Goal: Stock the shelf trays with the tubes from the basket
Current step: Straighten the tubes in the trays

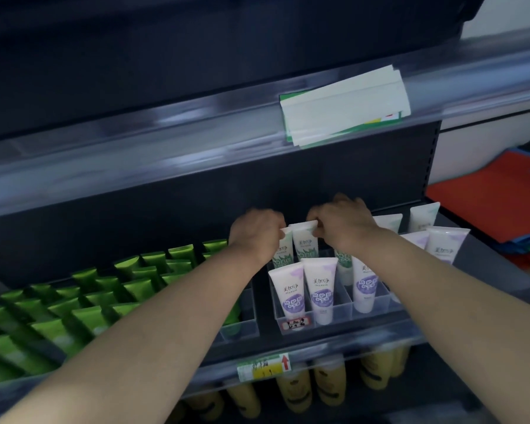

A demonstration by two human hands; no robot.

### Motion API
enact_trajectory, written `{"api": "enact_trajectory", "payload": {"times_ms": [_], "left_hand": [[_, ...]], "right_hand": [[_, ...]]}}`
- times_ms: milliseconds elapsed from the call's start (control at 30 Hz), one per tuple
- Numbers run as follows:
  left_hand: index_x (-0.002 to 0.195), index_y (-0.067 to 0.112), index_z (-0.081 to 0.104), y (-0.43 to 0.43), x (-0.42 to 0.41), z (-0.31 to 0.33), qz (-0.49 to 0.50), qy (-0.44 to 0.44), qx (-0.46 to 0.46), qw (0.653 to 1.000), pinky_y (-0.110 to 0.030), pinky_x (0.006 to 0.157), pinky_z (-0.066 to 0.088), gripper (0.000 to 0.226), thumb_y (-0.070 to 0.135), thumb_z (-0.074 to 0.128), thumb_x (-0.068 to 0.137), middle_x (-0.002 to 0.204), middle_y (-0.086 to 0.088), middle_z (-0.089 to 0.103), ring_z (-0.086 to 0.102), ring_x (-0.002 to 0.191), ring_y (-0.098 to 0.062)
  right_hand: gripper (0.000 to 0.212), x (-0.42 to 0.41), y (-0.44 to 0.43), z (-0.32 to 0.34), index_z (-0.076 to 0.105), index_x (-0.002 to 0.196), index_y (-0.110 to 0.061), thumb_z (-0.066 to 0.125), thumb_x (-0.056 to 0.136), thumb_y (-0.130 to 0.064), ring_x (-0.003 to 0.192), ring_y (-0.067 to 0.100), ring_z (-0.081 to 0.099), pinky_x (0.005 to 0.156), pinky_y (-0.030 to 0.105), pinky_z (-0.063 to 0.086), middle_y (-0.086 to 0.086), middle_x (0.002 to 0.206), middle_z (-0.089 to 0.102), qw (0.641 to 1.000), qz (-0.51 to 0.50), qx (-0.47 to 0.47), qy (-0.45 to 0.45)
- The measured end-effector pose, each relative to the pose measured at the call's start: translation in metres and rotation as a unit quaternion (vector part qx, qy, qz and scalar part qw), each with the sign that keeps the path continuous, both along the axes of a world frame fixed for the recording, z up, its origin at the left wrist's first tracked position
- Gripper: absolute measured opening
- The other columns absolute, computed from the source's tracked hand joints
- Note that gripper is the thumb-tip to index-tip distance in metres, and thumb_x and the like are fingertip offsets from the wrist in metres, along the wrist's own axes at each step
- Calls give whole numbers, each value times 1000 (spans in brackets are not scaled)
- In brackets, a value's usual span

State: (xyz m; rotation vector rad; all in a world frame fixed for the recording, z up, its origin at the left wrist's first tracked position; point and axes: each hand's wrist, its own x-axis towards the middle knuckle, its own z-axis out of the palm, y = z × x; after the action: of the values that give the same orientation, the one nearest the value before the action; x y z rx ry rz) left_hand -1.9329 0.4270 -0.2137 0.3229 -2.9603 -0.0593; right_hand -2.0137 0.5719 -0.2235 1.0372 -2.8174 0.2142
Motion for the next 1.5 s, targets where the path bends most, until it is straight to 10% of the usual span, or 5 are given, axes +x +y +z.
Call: {"api": "enact_trajectory", "payload": {"times_ms": [300, 1167, 1500], "left_hand": [[123, 21, 60, 21, 10, 19, -24, 28, 16, 999, -36, 90, 49, 28, 24, 53, 95, 120, -3, 64, 57, 110, -23], [76, 13, 59, 118, -9, 7, -116, -71, 7, 991, -28, 65, 40, 20, 13, 48, 92, 82, -4, 57, 55, 82, -25], [97, 16, 68, 116, -17, 14, -93, 22, 41, 995, -32, 73, 47, 21, 29, 51, 95, 97, -2, 68, 61, 93, -25]], "right_hand": [[35, 13, 44, 9, 53, 127, -34, 56, 92, -31, 120, 22, 41, 89, 36, 32, -4, 123, 62, 998, 1, -61, 26], [25, 12, 139, -3, 66, 107, -40, 54, 93, -22, 113, 15, 47, 96, 37, 33, -6, 107, 63, 996, -76, -38, 37], [24, 1, 140, 5, 66, 110, -35, 52, 94, -24, 112, 20, 46, 89, 38, 36, -6, 108, 68, 994, -52, -91, 35]]}}
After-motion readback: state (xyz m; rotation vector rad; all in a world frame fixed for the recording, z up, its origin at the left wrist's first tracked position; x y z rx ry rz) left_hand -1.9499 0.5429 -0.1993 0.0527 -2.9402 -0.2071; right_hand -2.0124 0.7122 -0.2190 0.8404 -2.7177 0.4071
